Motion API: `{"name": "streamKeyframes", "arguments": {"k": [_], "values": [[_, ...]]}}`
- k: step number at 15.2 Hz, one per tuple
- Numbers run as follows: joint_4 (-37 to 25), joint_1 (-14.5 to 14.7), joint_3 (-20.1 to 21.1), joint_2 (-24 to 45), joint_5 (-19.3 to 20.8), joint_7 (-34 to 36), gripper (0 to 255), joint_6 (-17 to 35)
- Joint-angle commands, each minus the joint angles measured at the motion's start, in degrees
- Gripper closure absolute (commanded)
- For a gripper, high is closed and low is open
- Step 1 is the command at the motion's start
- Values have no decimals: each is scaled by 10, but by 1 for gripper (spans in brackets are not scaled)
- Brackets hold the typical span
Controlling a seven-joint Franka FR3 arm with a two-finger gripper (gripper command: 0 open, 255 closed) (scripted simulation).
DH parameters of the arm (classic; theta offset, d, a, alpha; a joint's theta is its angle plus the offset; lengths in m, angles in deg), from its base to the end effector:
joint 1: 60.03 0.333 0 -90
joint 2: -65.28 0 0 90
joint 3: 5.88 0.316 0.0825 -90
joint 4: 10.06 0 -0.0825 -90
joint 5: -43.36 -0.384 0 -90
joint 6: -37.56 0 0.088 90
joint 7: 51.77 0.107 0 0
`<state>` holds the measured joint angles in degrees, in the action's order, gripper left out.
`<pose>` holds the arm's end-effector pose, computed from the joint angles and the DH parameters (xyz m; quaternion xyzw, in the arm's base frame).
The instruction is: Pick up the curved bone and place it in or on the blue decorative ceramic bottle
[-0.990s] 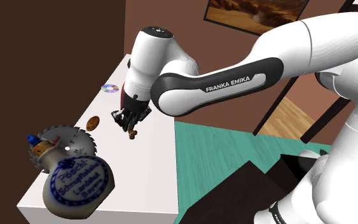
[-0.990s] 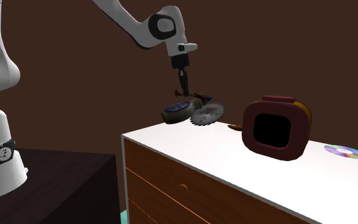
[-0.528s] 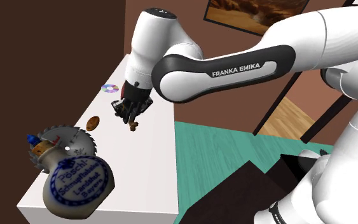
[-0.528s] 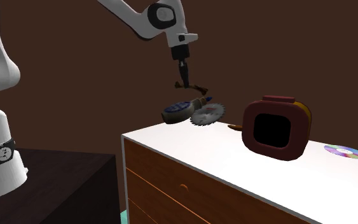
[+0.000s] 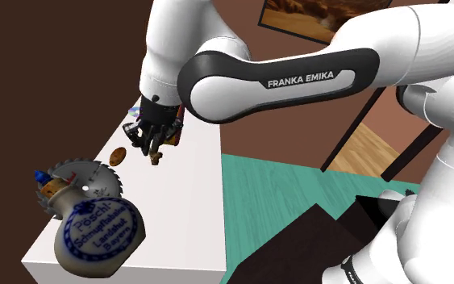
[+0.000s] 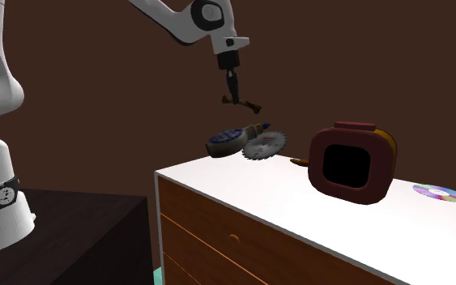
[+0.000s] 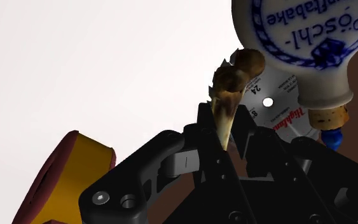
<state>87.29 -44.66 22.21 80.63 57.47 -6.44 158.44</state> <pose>0.4965 0.4178 0.4689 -0.9945 -0.0246 -0.0977 0.0268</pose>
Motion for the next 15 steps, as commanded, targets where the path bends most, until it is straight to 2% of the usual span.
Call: {"name": "streamKeyframes", "arguments": {"k": [1, 6, 10, 11, 15], "values": [[-35, 22, 3, 25, 17, 27, 255, -16], [-143, 92, 6, 101, 60, 87, 255, -64], [-257, 157, 1, 174, 91, 123, 255, -115], [-272, 165, -1, 183, 94, 126, 255, -121], [-243, 161, -3, 185, 97, 132, 255, -92]]}}
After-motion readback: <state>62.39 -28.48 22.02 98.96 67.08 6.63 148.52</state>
